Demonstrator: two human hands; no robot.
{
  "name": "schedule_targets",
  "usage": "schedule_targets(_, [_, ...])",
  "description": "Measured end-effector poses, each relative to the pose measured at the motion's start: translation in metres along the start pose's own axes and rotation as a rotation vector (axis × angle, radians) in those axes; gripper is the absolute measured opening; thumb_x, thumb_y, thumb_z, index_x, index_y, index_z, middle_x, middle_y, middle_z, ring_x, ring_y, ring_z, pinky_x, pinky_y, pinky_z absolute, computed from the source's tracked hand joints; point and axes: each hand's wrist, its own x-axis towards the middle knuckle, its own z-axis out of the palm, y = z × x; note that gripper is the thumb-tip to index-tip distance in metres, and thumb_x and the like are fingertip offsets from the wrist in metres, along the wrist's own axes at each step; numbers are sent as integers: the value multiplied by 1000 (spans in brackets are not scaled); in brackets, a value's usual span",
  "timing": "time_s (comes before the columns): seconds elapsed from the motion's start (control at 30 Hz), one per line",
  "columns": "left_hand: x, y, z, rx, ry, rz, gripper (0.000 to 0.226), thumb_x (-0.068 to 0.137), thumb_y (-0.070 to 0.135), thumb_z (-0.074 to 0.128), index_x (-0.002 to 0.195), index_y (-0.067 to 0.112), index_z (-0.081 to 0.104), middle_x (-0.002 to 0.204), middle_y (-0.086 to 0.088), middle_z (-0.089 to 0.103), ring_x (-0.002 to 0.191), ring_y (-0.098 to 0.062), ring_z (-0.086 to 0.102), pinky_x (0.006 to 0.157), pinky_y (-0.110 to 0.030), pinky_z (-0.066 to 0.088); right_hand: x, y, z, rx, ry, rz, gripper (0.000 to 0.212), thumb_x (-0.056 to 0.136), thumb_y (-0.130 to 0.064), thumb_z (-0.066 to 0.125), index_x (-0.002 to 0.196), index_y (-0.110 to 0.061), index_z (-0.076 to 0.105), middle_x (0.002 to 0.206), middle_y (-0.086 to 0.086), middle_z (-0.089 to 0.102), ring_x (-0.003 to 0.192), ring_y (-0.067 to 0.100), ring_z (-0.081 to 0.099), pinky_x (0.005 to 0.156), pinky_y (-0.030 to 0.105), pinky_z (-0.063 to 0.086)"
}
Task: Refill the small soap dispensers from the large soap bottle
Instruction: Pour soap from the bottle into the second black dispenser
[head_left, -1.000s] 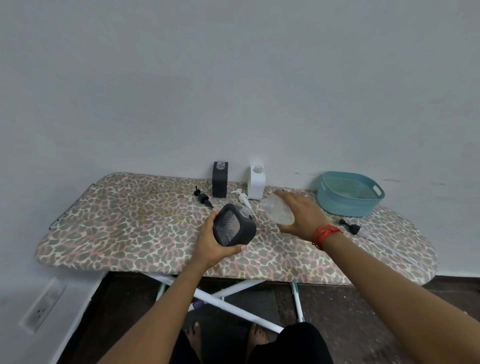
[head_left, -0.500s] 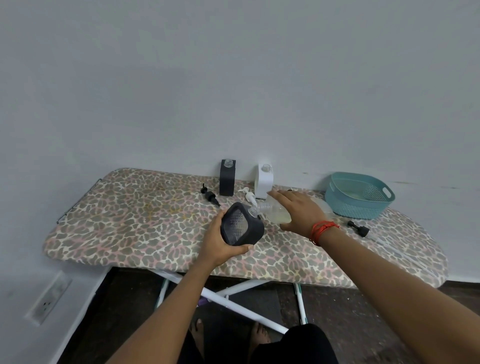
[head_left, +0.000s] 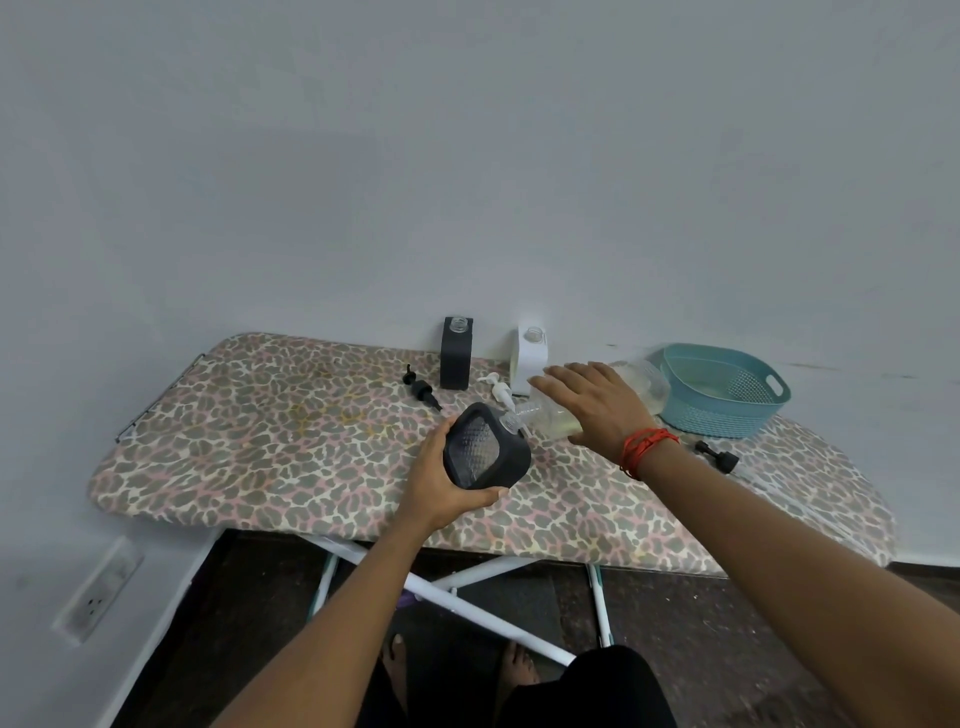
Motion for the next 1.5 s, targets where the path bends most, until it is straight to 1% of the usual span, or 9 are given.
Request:
schedule_targets(0.07, [0, 0, 0, 2, 1, 3, 116, 57, 39, 99, 153, 23, 36, 136, 19, 43, 126, 2, 41, 98, -8, 32, 0, 0, -3, -22, -5, -4, 103, 58, -35, 95, 147, -25, 44, 144, 8, 53, 128, 33, 53, 109, 50, 40])
schedule_targets(0.2, [0, 0, 0, 12, 6, 4, 117, 57, 41, 99, 153, 23, 35, 138, 17, 42, 128, -2, 41, 103, -19, 34, 1, -1, -7, -55, -18, -16, 103, 56, -33, 96, 145, -24, 46, 143, 9, 55, 128, 34, 54, 109, 51, 41])
schedule_targets(0.33, [0, -1, 0, 18, 10, 14, 117, 56, 41, 99, 153, 25, 36, 139, 16, 43, 129, -4, 43, 106, -24, 36, 3, -1, -10, -79, -38, -28, 103, 57, -30, 96, 146, -24, 45, 143, 10, 54, 129, 36, 53, 110, 52, 40])
schedule_targets(0.57, [0, -3, 1, 24, 13, 26, 116, 55, 43, 98, 151, 27, 36, 134, 23, 44, 127, -1, 43, 104, -20, 36, 5, -2, -15, -137, -53, -51, 105, 58, -22, 95, 146, -27, 37, 143, 12, 54, 129, 37, 52, 111, 53, 38])
schedule_targets(0.67, [1, -3, 1, 33, 10, 23, 118, 56, 44, 98, 153, 25, 34, 139, 19, 42, 130, -3, 41, 106, -24, 35, 5, -2, -17, -163, -61, -53, 102, 60, -15, 93, 146, -27, 39, 143, 11, 54, 128, 37, 53, 110, 52, 39])
schedule_targets(0.87, [0, -2, 1, 26, 12, 18, 118, 56, 43, 98, 153, 25, 35, 137, 21, 41, 126, 2, 40, 100, -15, 32, 5, -4, -22, -203, -85, -56, 98, 64, -13, 91, 147, -27, 42, 146, 11, 52, 131, 37, 51, 112, 53, 38])
schedule_targets(1.2, [1, -4, 2, 35, 26, 3, 120, 56, 44, 98, 154, 23, 32, 140, 17, 39, 130, -4, 38, 106, -24, 33, 10, -7, -35, -269, -98, -105, 92, 64, -3, 87, 144, -26, 48, 142, 12, 56, 128, 38, 53, 109, 55, 41])
schedule_targets(1.4, [0, -4, 2, 15, 32, 1, 120, 55, 44, 98, 153, 23, 32, 148, 8, 42, 133, -8, 40, 107, -26, 35, 12, -11, -38, -297, -83, -131, 94, 65, 4, 80, 141, -26, 36, 138, 14, 57, 125, 40, 55, 107, 57, 41])
schedule_targets(1.5, [0, -5, 3, 9, 37, 3, 119, 55, 42, 99, 152, 25, 32, 146, 10, 42, 132, -7, 41, 105, -23, 36, 14, -13, -40, -322, -65, -152, 90, 67, 6, 77, 141, -26, 37, 137, 14, 57, 125, 40, 55, 107, 57, 41])
